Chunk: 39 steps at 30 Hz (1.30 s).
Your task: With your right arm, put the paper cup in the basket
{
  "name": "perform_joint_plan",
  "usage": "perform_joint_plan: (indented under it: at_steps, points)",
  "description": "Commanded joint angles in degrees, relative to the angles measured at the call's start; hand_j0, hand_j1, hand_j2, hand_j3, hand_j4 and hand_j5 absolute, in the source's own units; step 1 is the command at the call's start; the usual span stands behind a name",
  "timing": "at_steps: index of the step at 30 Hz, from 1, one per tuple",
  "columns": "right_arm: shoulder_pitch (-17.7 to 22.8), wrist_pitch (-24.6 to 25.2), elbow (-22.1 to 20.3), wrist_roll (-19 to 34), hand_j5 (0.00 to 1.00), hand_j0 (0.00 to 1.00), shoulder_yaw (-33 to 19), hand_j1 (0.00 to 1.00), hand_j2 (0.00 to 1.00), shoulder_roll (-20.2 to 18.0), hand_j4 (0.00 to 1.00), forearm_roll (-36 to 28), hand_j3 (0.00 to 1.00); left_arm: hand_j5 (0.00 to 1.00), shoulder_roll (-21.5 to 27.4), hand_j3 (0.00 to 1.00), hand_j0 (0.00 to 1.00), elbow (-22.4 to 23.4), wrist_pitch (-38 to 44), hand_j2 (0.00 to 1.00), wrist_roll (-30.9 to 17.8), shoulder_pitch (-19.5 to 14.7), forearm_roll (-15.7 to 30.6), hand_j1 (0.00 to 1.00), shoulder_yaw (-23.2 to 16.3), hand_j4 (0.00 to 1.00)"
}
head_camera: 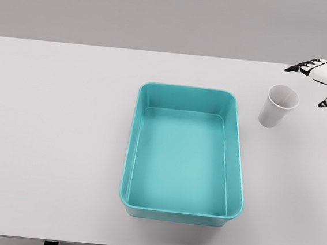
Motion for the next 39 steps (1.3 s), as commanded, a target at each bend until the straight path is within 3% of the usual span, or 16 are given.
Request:
perform_joint_plan:
  at_steps: [1,6,9,12,15,18,21,23,26,28,31,39]
  points:
    - [-0.09,0.08,-0.06,-0.21,1.00,1.00,-0.11,1.00,1.00,-0.11,1.00,-0.33,1.00,1.00,0.00,1.00,1.00,0.02,-0.06,1.00,-0.01,0.00,-0.01,1.00,-0.01,1.00]
    - [0.70,0.08,-1.21,-4.07,1.00,1.00,-0.28,1.00,1.00,-1.87,1.00,-1.39,1.00,1.00,0.00,1.00,1.00,0.02,0.03,1.00,-0.01,0.00,-0.01,1.00,-0.01,1.00]
    - [2.90,0.08,-2.52,-4.07,1.00,1.00,-0.19,1.00,1.00,-2.57,1.00,-11.66,1.00,1.00,0.00,1.00,1.00,0.02,0.03,1.00,-0.01,0.00,-0.01,1.00,-0.01,1.00]
    - [2.99,0.08,-3.14,-4.16,1.00,1.00,-0.63,1.00,1.00,-3.10,1.00,-15.70,1.00,1.00,0.00,1.00,1.00,0.02,-0.06,1.00,-0.01,0.09,-0.01,1.00,-0.01,1.00]
    - [5.09,0.08,-3.14,-4.07,1.00,1.00,-1.07,1.00,1.00,-3.80,1.00,-33.01,1.00,1.00,0.00,1.00,1.00,0.02,0.03,1.00,-0.01,0.00,-0.01,1.00,-0.01,1.00]
    - [11.51,0.08,-4.02,-4.07,1.00,1.00,-1.69,1.00,1.00,-3.89,1.00,-44.10,1.00,1.00,0.00,1.00,1.00,0.02,0.03,1.00,-0.01,0.00,-0.01,1.00,-0.01,1.00]
    - [13.97,0.08,-4.02,-4.16,1.00,1.00,-3.36,1.00,1.00,-4.24,1.00,-45.76,1.00,1.00,0.00,1.00,1.00,0.02,0.03,1.00,-0.01,0.09,-0.01,1.00,-0.01,1.00]
    - [17.75,0.08,-4.02,-4.16,0.99,0.99,-5.56,0.99,0.99,-4.15,0.99,-52.18,0.99,1.00,0.00,1.00,1.00,0.02,0.03,1.00,-0.01,0.00,-0.01,1.00,-0.01,1.00]
    - [21.00,0.08,-4.11,-4.16,0.99,0.99,-6.26,0.99,0.99,-3.71,0.99,-57.02,0.99,1.00,0.00,1.00,1.00,0.02,0.03,1.00,-0.01,0.00,-0.01,1.00,-0.01,1.00]
    - [23.29,0.08,-4.46,-4.16,0.99,0.99,-9.33,0.99,0.99,-3.10,0.99,-59.13,0.99,1.00,0.00,1.00,1.00,0.02,-0.06,1.00,-0.01,0.00,-0.01,1.00,-0.01,1.00]
    - [25.14,0.08,-5.16,-4.16,0.99,0.99,-9.95,0.99,0.99,0.07,0.99,-62.82,0.99,1.00,0.00,1.00,1.00,0.02,0.03,1.00,-0.01,0.09,-0.01,1.00,-0.01,1.00]
    - [28.92,0.08,-5.60,-4.16,1.00,1.00,-12.76,1.00,1.00,3.67,1.00,-63.26,1.00,1.00,0.00,1.00,1.00,0.02,0.03,1.00,-0.01,0.00,-0.01,1.00,-0.01,1.00]
